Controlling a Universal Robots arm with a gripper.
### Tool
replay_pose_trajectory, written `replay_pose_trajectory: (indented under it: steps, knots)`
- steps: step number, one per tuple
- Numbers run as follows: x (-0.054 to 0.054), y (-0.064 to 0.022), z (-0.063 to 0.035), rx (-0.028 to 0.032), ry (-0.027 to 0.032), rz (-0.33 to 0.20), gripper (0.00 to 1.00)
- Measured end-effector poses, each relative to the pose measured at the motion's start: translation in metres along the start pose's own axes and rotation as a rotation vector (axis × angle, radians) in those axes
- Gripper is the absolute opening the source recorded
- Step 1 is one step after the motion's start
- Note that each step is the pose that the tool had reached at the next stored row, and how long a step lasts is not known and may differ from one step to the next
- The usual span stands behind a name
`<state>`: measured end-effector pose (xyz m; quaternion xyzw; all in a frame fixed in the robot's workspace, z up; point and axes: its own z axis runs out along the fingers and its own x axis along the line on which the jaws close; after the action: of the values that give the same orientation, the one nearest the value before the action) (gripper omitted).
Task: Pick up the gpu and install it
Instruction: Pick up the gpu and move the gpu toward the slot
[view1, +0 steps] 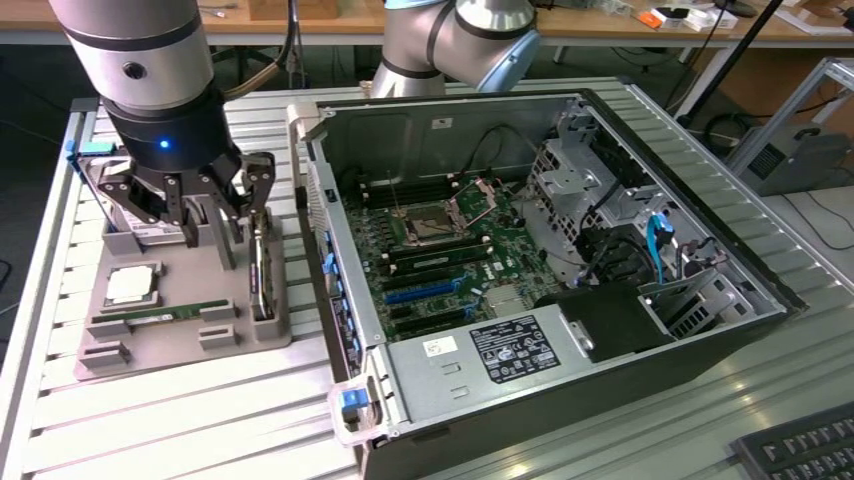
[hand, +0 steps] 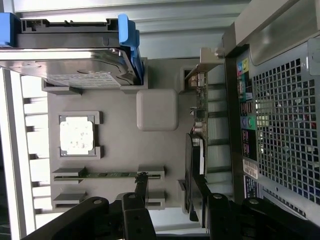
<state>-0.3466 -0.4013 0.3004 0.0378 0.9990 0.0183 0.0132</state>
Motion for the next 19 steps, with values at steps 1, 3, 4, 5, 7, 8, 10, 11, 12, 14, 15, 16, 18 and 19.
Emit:
replay_pose_trajectory:
  steps: [1,3,4,5,7,8,10,11,12,14,15,16,18,19]
  knots:
    - [0.000,0.0000,0.0005,0.0001,-0.0001,0.000,0.48]
    - [0.000,-0.0001,0.0022,0.0008,-0.0001,0.000,0.48]
    - [0.000,-0.0001,0.0026,0.0010,-0.0001,0.000,0.48]
    - [0.000,-0.0001,0.0031,0.0013,-0.0001,0.000,0.48]
    - [0.000,-0.0002,0.0044,0.0025,-0.0002,0.000,0.48]
    - [0.000,-0.0002,0.0047,0.0031,-0.0002,0.000,0.48]
    - [0.000,-0.0003,0.0066,0.0049,-0.0005,0.000,0.48]
    - [0.000,-0.0003,0.0074,0.0053,-0.0005,0.000,0.48]
    - [0.000,-0.0003,0.0080,0.0056,-0.0004,0.000,0.48]
    - [0.000,-0.0004,0.0106,0.0063,-0.0004,0.000,0.48]
    - [0.000,-0.0004,0.0117,0.0065,-0.0005,0.000,0.48]
    - [0.000,-0.0004,0.0129,0.0068,-0.0005,0.000,0.48]
    - [-0.001,-0.0004,0.0149,0.0075,-0.0005,0.000,0.48]
    - [-0.002,-0.0004,0.0154,0.0076,-0.0004,0.000,0.48]
